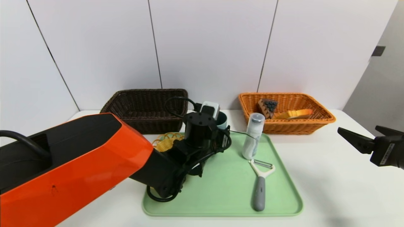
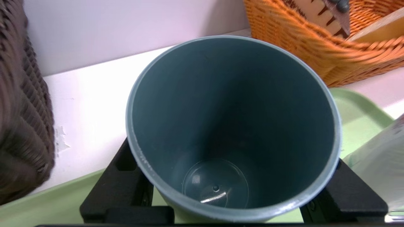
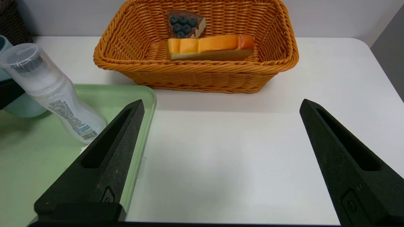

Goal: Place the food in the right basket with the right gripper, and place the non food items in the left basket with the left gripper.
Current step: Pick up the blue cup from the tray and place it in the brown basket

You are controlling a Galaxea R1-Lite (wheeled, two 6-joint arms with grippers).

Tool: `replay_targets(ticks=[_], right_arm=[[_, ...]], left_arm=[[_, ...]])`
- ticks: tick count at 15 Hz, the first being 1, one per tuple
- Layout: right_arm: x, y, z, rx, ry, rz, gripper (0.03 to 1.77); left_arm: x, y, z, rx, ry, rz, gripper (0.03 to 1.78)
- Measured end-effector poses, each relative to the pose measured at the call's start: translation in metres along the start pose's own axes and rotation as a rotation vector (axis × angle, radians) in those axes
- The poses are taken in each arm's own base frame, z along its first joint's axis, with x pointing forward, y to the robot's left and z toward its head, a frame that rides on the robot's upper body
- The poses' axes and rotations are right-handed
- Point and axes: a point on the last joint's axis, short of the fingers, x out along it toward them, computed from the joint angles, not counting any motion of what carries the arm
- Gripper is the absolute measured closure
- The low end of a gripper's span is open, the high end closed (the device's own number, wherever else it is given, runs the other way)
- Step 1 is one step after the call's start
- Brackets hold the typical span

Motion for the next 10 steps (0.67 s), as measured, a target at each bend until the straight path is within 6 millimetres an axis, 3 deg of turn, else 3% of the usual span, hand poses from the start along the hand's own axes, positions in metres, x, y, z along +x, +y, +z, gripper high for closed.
replay_targets(ticks=[2, 6, 8, 10], right_arm=[[0.000, 0.000, 0.000, 0.000, -0.002, 0.000, 0.10], [-0.001, 0.000, 0.001, 0.003, -0.006, 0.003, 0.10], [-0.001, 0.002, 0.001, 0.002, -0.006, 0.011, 0.10], [-0.001, 0.003, 0.001, 0.001, -0.004, 0.020, 0.10]], left_arm=[[-0.010, -0.002, 0.021, -0.004, -0.011, -0.011, 0.64], [-0.049, -0.001, 0.087, -0.013, -0.040, -0.037, 0.64], [-0.075, 0.015, 0.122, -0.011, -0.030, -0.019, 0.64], [-0.091, 0.051, 0.145, -0.013, -0.020, 0.063, 0.64]])
